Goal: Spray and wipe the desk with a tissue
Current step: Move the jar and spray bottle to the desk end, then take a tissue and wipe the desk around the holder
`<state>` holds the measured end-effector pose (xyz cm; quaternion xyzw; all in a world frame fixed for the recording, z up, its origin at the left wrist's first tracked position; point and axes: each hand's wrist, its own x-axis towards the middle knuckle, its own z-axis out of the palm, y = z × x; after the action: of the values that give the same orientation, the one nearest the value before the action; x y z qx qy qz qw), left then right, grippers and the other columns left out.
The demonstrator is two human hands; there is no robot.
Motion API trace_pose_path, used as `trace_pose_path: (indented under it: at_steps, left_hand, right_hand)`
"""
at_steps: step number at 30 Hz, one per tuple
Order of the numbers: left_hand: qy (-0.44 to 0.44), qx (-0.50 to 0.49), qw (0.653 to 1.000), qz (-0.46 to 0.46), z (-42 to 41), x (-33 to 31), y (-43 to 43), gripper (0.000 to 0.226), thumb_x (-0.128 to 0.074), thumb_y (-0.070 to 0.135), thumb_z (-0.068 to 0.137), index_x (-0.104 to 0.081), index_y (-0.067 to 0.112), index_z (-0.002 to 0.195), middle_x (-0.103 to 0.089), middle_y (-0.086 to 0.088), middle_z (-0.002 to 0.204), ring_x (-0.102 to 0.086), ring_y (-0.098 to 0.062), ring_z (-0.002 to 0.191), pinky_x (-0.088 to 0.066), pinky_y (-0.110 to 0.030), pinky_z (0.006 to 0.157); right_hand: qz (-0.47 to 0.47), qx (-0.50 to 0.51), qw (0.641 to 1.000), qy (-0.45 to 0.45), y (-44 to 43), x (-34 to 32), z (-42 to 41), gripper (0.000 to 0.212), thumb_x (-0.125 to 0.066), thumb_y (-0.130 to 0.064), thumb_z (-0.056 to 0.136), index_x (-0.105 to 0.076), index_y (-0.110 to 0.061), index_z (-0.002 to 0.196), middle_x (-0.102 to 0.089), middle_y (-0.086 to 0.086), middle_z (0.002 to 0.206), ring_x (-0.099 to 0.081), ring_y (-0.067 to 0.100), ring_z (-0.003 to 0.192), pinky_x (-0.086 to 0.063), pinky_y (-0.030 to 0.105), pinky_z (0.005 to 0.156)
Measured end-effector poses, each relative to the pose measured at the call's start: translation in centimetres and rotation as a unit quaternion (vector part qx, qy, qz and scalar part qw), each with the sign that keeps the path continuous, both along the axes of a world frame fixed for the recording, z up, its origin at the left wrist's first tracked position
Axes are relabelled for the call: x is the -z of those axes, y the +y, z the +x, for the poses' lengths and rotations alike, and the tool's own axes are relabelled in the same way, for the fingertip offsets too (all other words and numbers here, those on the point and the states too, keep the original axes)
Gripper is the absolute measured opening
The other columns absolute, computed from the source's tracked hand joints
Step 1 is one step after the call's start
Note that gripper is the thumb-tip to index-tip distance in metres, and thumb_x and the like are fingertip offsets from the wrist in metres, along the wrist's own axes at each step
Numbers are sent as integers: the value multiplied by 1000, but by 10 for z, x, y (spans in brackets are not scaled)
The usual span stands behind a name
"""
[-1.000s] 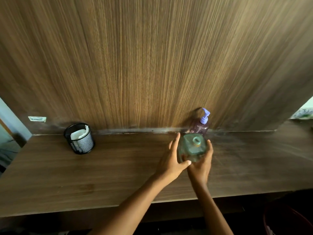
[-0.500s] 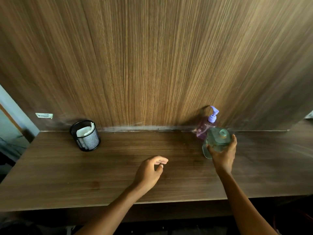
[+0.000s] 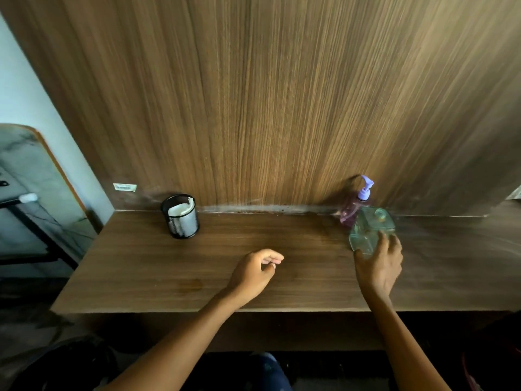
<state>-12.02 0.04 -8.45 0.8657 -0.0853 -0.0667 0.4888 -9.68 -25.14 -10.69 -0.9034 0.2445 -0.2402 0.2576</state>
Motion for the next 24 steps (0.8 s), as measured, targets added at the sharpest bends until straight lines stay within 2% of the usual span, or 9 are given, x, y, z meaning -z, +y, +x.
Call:
trace_pose_path:
  at_steps: [4, 8, 10, 13, 14, 15, 18, 20, 24]
  left_hand:
    - [-6, -12, 1000, -2, -31, -17, 33, 27, -50, 3, 87, -67, 19, 100, -67, 9, 97, -60, -5, 94, -48, -22, 87]
    - [-24, -44, 999, -17, -40, -23, 57, 29, -50, -4, 82, -69, 15, 92, -69, 1, 91, -64, -10, 89, -52, -32, 89]
    - [-33, -76, 996, -26, -42, -26, 74, 29, -49, -10, 81, -69, 6, 93, -72, -10, 94, -64, -14, 88, -52, -29, 86]
    - [-43, -134, 990, -29, -40, -24, 94, 27, -50, -10, 81, -70, 2, 95, -72, -13, 94, -63, -12, 86, -44, -5, 73]
    - [-44, -152, 987, -30, -40, -22, 97, 27, -51, -9, 81, -70, 4, 95, -73, -11, 94, -63, -12, 86, -43, -3, 71]
    - [-40, -164, 985, -37, -39, -20, 100, 28, -51, -7, 81, -70, 7, 95, -73, -9, 94, -65, -12, 87, -45, -5, 73]
    - [-13, -183, 981, -58, -40, -10, 107, 30, -49, -1, 85, -68, 16, 101, -71, 1, 98, -64, -11, 94, -50, -23, 86]
    - [-11, -197, 977, -76, -41, 2, 113, 31, -49, 1, 87, -66, 18, 106, -68, 7, 101, -62, -8, 97, -48, -21, 87]
    - [6, -257, 949, -183, -22, 26, 130, 31, -52, -1, 87, -62, 15, 111, -69, 2, 101, -64, -13, 100, -48, -18, 84]
  right_hand:
    - [-34, -103, 992, 64, 41, -11, -28, 39, -65, -7, 77, -60, 0, 115, -53, 23, 125, -47, 44, 110, -43, 51, 88]
    - [-35, -214, 969, 122, 81, -17, -35, 28, -60, -9, 81, -65, -8, 108, -59, 14, 121, -48, 35, 113, -43, 43, 89]
    - [-31, -258, 956, 139, 110, -22, -33, 27, -59, -11, 82, -66, -11, 108, -60, 10, 122, -49, 32, 115, -41, 40, 90]
    - [-33, -309, 937, 159, 149, -26, -28, 27, -57, -12, 83, -66, -13, 108, -61, 7, 123, -50, 28, 117, -40, 36, 92]
    - [-30, -323, 932, 162, 161, -27, -26, 26, -57, -12, 83, -66, -13, 108, -62, 7, 122, -51, 28, 116, -41, 35, 93]
    - [-25, -337, 927, 162, 172, -28, -24, 26, -57, -12, 82, -67, -13, 106, -63, 6, 120, -52, 27, 115, -42, 35, 93]
    - [5, -372, 915, 157, 206, -28, -14, 26, -56, -10, 80, -69, -12, 103, -67, 7, 114, -59, 26, 109, -47, 37, 92]
    - [26, -397, 905, 151, 229, -28, -4, 26, -55, -8, 79, -70, -11, 100, -70, 6, 110, -62, 25, 105, -48, 37, 92]
    - [50, -424, 898, 103, 274, -27, 26, 21, -54, -3, 79, -71, -5, 91, -73, 10, 99, -65, 27, 97, -47, 32, 83]
